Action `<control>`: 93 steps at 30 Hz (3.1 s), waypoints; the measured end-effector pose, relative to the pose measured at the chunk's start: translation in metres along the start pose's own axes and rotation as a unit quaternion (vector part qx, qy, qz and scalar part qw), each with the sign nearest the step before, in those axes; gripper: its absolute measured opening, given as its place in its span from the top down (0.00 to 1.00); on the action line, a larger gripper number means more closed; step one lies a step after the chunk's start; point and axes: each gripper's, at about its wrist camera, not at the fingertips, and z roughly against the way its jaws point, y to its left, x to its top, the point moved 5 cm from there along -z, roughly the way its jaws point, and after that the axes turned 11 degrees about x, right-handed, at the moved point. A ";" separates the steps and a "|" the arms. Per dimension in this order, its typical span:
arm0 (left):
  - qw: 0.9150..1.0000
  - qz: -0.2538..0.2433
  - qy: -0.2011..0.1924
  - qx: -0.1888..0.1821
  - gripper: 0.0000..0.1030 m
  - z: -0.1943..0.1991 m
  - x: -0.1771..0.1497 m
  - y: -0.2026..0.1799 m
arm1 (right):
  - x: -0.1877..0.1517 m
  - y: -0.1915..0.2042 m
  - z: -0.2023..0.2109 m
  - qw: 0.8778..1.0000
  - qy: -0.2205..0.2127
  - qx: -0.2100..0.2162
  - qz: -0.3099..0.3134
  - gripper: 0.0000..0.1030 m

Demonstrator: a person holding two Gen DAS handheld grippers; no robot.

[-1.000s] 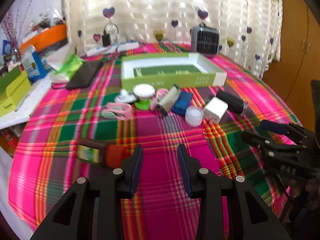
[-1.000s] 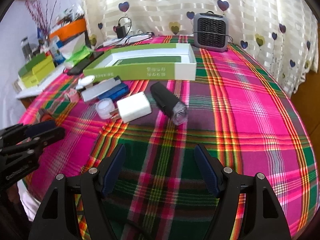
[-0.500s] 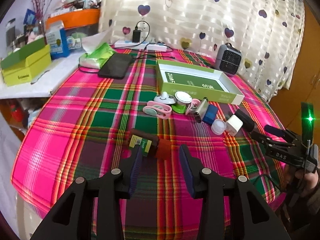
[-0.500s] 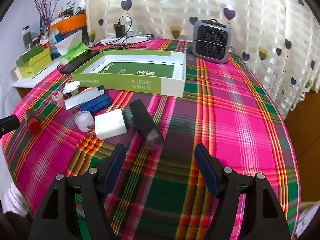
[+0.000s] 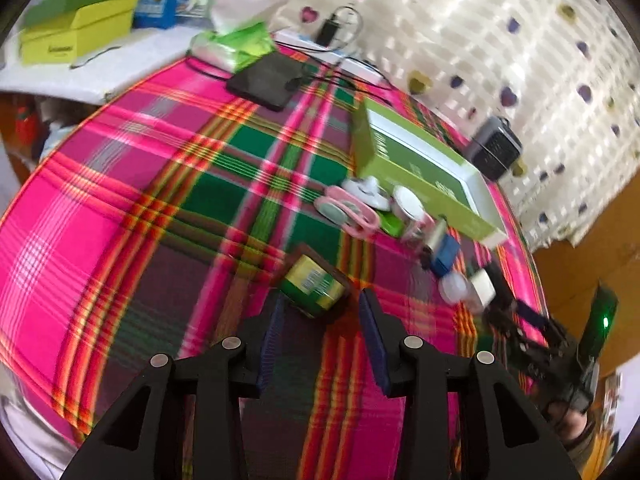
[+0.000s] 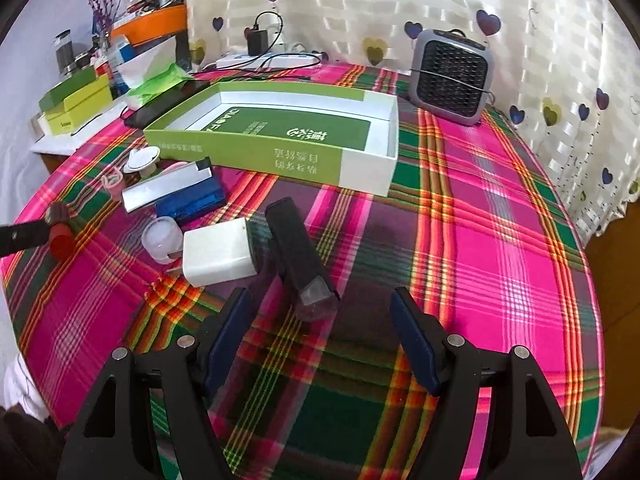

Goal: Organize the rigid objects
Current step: 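Grasp the brown red-capped bottle with the left gripper while the right gripper grasps the black flashlight, then carry the bottle and flashlight over the green box and lower them inside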

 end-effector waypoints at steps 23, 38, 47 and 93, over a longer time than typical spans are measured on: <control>0.983 -0.152 -0.012 0.102 0.58 -0.041 0.018 -0.058 | 0.012 -0.017 -0.010 1.000 0.016 -0.008 -0.018 0.31; 0.983 -0.156 -0.029 0.089 0.65 -0.041 0.022 -0.051 | 0.018 -0.014 -0.014 1.000 0.012 0.008 -0.011 0.55; 0.985 -0.152 -0.034 0.078 0.68 -0.040 0.022 -0.046 | 0.019 -0.009 -0.014 1.000 0.010 0.011 -0.004 0.73; 0.972 -0.227 -0.051 -0.021 0.69 -0.049 0.115 -0.128 | 0.110 -0.010 -0.023 0.998 -0.024 0.026 -0.053 0.76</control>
